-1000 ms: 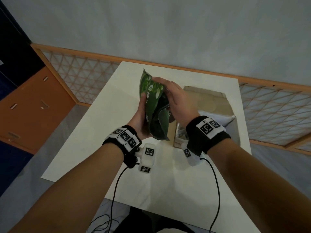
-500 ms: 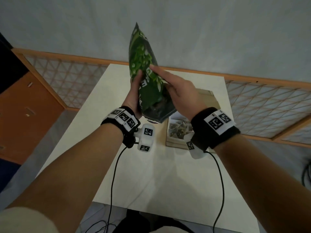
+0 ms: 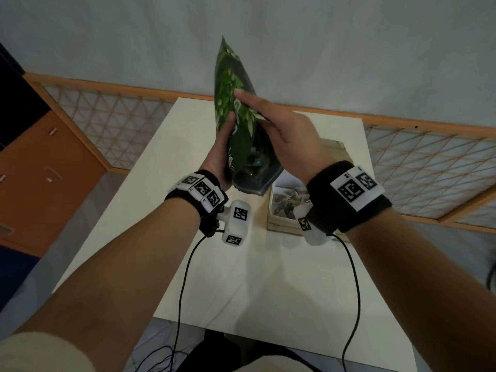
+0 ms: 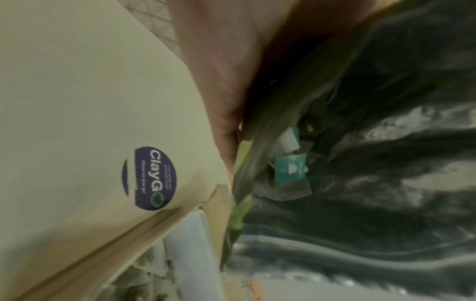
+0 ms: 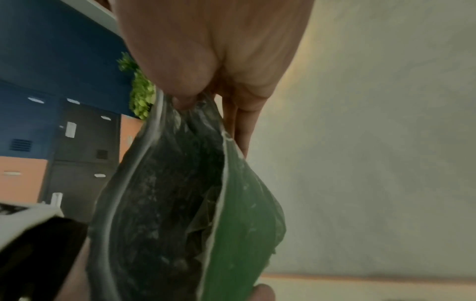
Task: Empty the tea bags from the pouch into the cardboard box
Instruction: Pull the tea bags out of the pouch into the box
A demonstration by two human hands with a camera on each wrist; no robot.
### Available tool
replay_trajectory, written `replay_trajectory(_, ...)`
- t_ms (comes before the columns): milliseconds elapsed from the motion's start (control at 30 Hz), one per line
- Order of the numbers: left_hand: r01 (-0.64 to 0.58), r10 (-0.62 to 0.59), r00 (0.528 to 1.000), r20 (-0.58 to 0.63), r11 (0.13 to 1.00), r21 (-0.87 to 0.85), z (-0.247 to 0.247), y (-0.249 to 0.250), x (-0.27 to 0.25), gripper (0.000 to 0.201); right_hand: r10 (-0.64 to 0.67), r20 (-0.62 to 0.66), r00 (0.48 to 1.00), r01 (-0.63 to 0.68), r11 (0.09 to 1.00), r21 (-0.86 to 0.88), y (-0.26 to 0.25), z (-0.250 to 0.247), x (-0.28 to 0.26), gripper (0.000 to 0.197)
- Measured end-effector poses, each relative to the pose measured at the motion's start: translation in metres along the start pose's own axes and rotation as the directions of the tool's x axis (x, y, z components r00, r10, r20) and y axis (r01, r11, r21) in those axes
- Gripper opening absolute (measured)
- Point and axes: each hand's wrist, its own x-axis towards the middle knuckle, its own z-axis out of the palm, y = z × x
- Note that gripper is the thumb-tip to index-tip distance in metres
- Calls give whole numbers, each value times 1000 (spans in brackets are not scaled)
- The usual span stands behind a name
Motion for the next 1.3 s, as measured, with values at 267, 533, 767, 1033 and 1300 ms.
replay_trajectory(267, 46, -44, 996, -80, 999, 25, -21, -29, -6, 72, 75, 96, 993, -78, 997, 25, 16, 12, -12, 50)
replay_trajectory(533, 25, 12, 980, -197, 983, 183, -27, -32, -6, 59, -73, 60, 995, 72, 997, 21, 21, 34, -39, 67)
replay_trajectory(767, 88, -37, 972, -232, 973, 215, -48, -45, -2, 85, 139, 90, 986, -153, 970, 186, 34, 34, -40, 51)
replay_trajectory(1033, 235, -119, 932, -343, 918, 320, -62, -65, -24, 91, 180, 161, 971, -214, 949, 230, 41, 45, -41, 45)
replay_trajectory(1300, -90, 486, 861, -153, 441, 893, -36, -21, -52, 87, 164, 122, 979, -166, 986, 9, 48, 51, -30, 37)
